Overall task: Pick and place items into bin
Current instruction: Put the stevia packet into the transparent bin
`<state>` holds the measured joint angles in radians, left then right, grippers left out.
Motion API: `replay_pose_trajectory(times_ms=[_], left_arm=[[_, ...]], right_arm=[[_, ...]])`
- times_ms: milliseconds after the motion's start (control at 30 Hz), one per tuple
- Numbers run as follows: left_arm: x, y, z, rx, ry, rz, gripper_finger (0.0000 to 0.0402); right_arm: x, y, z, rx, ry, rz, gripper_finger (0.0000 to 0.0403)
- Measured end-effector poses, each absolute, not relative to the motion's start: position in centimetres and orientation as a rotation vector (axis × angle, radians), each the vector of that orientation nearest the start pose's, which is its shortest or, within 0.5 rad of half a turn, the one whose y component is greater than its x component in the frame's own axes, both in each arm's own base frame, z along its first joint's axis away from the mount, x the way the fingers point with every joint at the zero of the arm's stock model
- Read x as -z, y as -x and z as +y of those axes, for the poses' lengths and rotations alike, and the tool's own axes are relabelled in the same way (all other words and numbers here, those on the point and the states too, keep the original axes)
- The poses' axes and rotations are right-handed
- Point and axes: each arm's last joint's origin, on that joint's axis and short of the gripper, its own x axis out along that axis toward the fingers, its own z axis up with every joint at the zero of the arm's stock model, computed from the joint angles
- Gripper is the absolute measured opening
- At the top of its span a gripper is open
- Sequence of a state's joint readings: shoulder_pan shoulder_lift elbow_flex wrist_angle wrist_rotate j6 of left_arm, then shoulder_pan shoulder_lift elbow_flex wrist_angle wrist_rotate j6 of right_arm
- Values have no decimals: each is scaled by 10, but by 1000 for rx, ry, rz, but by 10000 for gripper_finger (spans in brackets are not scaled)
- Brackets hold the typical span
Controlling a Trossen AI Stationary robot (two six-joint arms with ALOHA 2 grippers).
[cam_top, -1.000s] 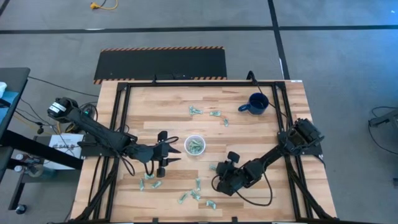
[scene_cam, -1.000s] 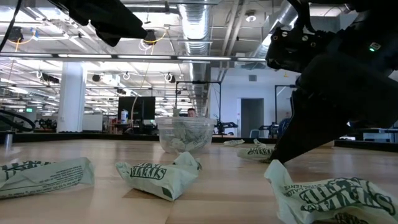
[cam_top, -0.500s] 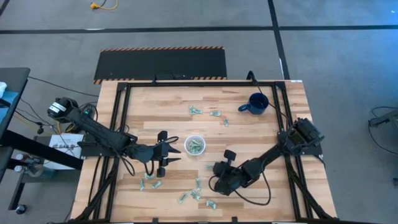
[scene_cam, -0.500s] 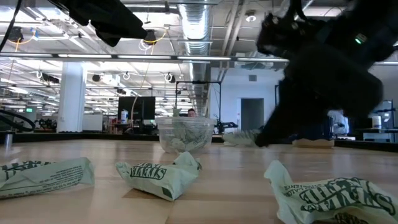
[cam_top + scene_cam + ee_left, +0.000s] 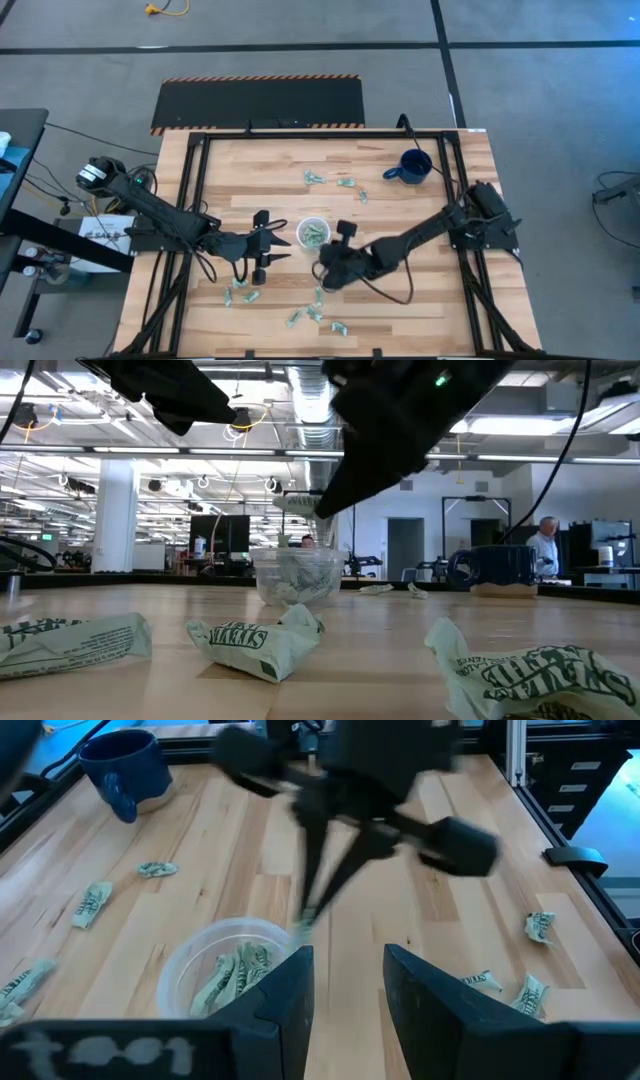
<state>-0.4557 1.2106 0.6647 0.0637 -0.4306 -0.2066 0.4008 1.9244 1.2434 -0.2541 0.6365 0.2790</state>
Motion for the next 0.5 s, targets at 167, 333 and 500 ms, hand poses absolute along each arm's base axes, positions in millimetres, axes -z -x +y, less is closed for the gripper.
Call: replay_pose_trajectory(times_ms=[167, 333, 500], left_arm=[[-231, -230, -99, -21, -5, 439, 113], [-231, -230, -99, -21, -5, 439, 113], [-231, -230, -99, -21, -6, 439, 113]], right_arm=[[-169, -376, 113, 382, 181, 796, 15], [-168, -379, 103, 346, 139, 828, 22], [-168, -379, 103, 346, 141, 827, 23]])
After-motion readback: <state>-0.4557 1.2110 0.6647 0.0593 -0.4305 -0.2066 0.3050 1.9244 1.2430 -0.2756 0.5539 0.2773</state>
